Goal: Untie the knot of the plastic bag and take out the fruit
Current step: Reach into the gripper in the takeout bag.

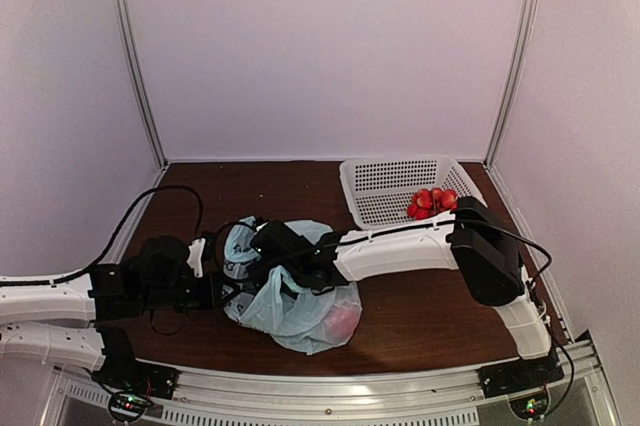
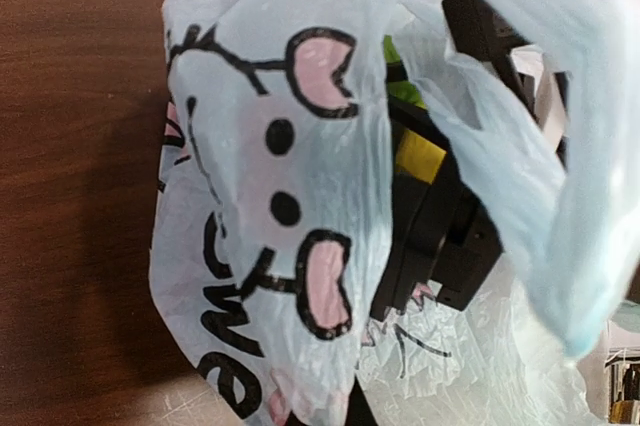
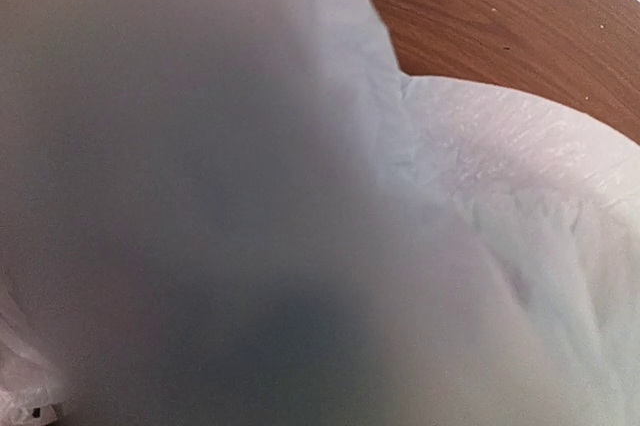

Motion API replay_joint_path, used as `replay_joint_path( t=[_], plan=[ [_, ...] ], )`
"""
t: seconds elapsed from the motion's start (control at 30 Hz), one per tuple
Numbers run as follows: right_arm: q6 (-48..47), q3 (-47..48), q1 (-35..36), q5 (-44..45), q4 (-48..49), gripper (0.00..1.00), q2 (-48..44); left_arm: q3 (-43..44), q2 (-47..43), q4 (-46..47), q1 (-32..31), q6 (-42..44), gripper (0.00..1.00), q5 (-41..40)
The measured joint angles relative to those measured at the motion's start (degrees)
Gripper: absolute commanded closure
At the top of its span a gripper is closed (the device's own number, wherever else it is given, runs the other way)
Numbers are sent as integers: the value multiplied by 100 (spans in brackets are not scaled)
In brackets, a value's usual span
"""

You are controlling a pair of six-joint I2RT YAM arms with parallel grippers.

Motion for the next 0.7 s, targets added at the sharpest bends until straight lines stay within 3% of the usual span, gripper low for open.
replay_joint_path(
  t=[0.13, 0.27, 0.43, 0.7],
  plan=[
    [46, 39, -4, -175, 37, 9, 146, 0, 4, -4, 0, 0, 100, -26],
    [146, 42, -15, -330, 114, 26, 184, 0, 4, -4, 0, 0, 100, -52],
    [149, 44, -35, -398, 181, 38, 186, 0, 4, -4, 0, 0, 100, -83],
    [120, -9, -33, -437, 323, 45, 179, 0, 2, -4, 0, 0, 100, -94]
  ],
)
